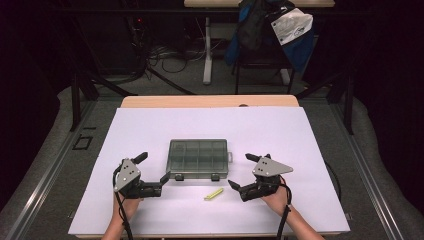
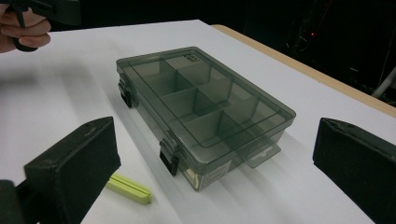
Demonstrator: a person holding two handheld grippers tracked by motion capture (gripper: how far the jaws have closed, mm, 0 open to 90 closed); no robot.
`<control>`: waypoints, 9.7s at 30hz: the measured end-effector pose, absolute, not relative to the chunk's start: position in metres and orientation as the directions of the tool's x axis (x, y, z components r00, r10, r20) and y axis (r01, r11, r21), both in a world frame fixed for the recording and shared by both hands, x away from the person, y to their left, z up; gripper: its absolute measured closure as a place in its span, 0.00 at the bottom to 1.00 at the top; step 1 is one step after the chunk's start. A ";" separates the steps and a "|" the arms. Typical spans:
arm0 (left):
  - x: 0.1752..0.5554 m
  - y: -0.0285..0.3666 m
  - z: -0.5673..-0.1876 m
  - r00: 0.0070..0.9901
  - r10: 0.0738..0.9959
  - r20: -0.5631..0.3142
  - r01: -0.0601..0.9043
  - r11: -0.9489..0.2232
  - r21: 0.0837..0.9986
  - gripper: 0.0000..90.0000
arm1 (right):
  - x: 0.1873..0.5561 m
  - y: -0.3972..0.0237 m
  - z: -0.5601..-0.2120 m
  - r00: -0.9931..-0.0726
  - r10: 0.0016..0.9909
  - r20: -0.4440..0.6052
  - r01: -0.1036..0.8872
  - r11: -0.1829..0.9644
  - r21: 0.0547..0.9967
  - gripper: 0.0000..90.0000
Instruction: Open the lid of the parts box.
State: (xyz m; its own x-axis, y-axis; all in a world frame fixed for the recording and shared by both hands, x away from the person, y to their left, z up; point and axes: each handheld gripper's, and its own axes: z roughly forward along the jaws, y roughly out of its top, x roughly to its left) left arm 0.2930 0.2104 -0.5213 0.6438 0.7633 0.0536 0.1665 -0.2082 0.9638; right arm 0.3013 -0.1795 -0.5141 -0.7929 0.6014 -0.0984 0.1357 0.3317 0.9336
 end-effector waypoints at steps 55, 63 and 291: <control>0.333 0.213 -0.547 0.730 0.683 0.035 0.348 -0.415 0.840 0.16 | 0.350 -0.154 -0.538 -0.832 0.554 0.025 0.349 0.488 0.800 0.20; 0.334 0.214 -0.549 0.745 0.666 0.038 0.353 -0.442 0.825 0.22 | 0.349 -0.154 -0.538 -0.829 0.559 0.014 0.349 0.497 0.795 0.31; 0.314 0.196 -0.545 0.708 0.652 0.271 0.145 -0.510 0.848 0.52 | 0.344 -0.157 -0.534 -0.805 0.590 0.063 0.375 0.424 0.824 0.69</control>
State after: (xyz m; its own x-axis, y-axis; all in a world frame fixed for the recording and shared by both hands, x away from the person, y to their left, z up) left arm 0.3144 0.1960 -0.5448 0.7079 0.6522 0.2711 0.1454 -0.5102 0.8477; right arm 0.3439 -0.1569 -0.5337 -0.8053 0.5895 0.0629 0.3748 0.4240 0.8244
